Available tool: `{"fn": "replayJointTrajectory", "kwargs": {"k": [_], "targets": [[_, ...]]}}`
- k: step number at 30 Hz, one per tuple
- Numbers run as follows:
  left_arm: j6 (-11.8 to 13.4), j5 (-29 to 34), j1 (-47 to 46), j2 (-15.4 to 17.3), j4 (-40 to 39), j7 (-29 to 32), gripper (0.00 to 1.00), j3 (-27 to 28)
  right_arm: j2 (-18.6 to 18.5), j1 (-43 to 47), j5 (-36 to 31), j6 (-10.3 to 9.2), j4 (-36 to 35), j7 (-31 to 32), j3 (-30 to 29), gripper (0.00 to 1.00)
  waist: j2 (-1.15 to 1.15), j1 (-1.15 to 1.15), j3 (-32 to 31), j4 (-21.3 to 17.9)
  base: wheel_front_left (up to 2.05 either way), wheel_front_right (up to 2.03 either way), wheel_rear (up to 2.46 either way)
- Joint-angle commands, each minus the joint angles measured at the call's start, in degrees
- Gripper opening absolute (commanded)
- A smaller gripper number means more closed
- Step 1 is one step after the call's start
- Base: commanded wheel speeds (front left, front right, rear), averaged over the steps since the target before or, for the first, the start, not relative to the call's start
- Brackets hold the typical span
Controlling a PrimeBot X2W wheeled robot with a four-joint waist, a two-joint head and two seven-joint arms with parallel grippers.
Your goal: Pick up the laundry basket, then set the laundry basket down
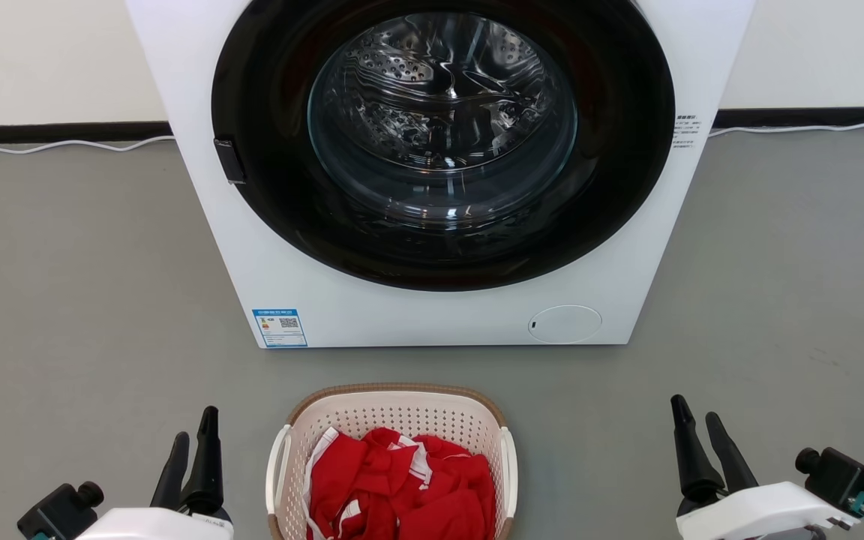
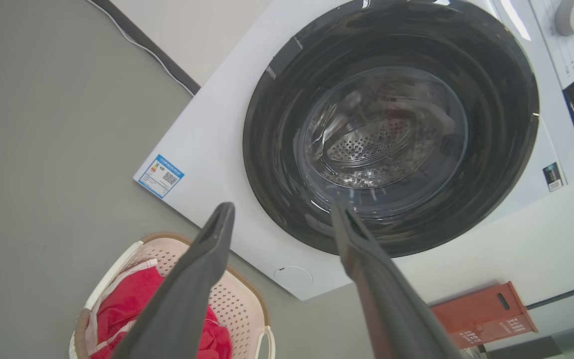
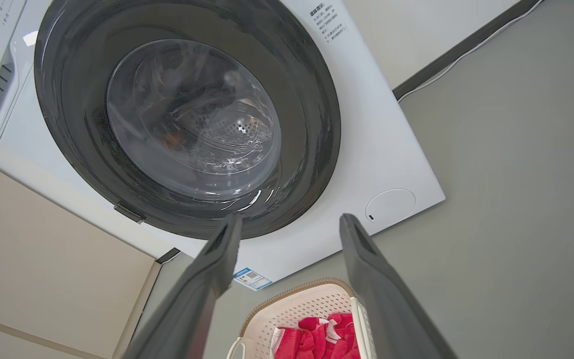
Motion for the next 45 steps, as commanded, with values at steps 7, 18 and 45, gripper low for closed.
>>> {"fn": "replayJointTrajectory", "kwargs": {"k": [7,18,45], "targets": [[-0.09,5.6,-0.64,0.86,-1.76,-1.83,1.0,1.27,-0.61,-2.61,-6.24,0.27,-1.21,-1.95,1.68,1.0,0.0,0.0,0.09,-0.16,0.0,0.0,0.0],[-0.09,12.99,-0.22,1.44,-1.86,-3.68,1.0,1.54,-0.67,-2.63,-14.24,0.31,-1.01,-3.78,2.06,1.0,0.0,0.0,0.15,-0.33,0.0,0.0,0.0],[-0.1,30.85,0.46,2.45,-3.05,-8.22,1.0,2.5,-0.82,-2.68,-33.82,0.41,0.23,-8.29,3.11,1.0,0.0,0.0,0.36,-0.6,0.0,0.0,0.0]]}}
